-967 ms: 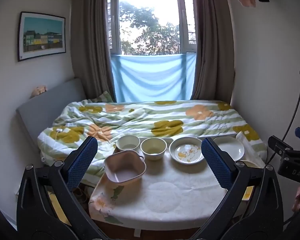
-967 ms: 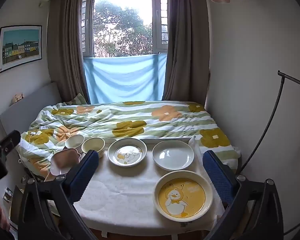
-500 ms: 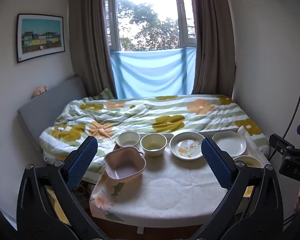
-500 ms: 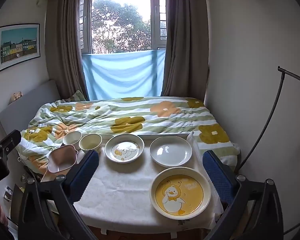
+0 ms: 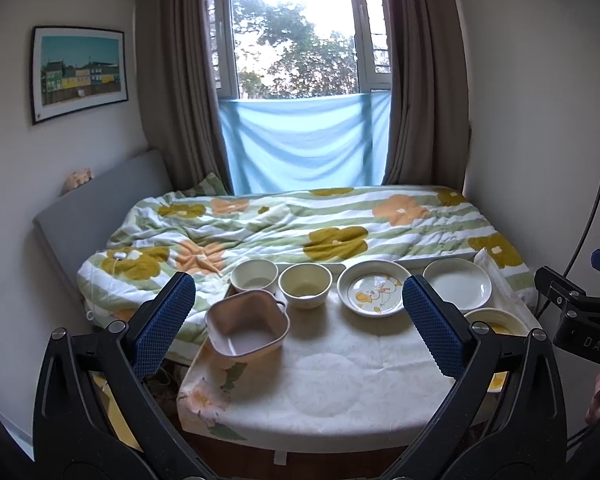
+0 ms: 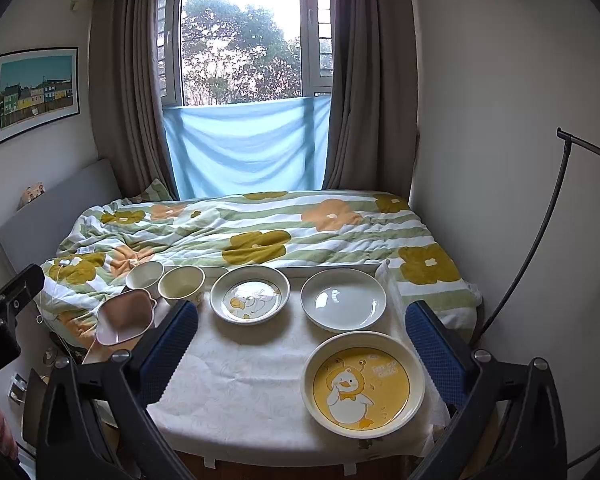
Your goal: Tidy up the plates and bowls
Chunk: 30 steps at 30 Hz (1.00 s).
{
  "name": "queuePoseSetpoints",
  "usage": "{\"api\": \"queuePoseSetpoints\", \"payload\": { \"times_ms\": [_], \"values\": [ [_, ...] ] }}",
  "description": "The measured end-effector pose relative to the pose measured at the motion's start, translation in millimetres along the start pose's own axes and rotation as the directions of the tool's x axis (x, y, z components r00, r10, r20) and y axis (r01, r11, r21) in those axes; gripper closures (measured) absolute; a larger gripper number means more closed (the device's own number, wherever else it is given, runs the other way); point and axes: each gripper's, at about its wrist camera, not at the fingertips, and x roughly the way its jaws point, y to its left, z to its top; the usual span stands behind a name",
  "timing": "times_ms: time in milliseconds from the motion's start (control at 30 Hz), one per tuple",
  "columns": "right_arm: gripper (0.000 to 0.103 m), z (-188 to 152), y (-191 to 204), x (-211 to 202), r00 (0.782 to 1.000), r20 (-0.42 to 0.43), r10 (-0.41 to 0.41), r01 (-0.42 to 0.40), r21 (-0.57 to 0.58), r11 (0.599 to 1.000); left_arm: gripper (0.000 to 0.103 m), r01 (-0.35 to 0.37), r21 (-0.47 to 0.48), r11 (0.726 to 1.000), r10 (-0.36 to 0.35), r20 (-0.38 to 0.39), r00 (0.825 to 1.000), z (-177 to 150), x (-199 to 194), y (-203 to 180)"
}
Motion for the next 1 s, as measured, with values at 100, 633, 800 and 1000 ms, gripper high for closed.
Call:
{"api": "queuePoseSetpoints", "payload": {
  "times_ms": [100,633,800,1000],
  "values": [
    [0.000,-1.1,0.3,0.6,1.000,-0.002,-0.005,0.005,0.001,1.000,0.000,0.009,0.003,1.000,-0.009,-0.001,1.000,-0.5,0.2,-1.6],
    [0.000,-2.7,0.8,1.4,1.000,-0.006,-0.006,0.006,0.006,1.000,0.000,0.015,0.003,1.000,-0.015,0.001,1.000,-1.9,-1.1,-3.7],
    [0.000,-3.8,3.0,0.5,1.000,-0.006,-0.006,0.006,0.005,1.000,0.000,0.014,0.003,1.000,-0.014,0.000,1.000,-1.4,-0.9,-4.1],
    [0.000,-3.4,1.3,1.9,1.000,-0.007,-0.005,0.005,0.006,1.000,0.000,0.012,0.003,1.000,-0.012,0.000,1.000,-1.5,-1.4,-4.6]
  ]
}}
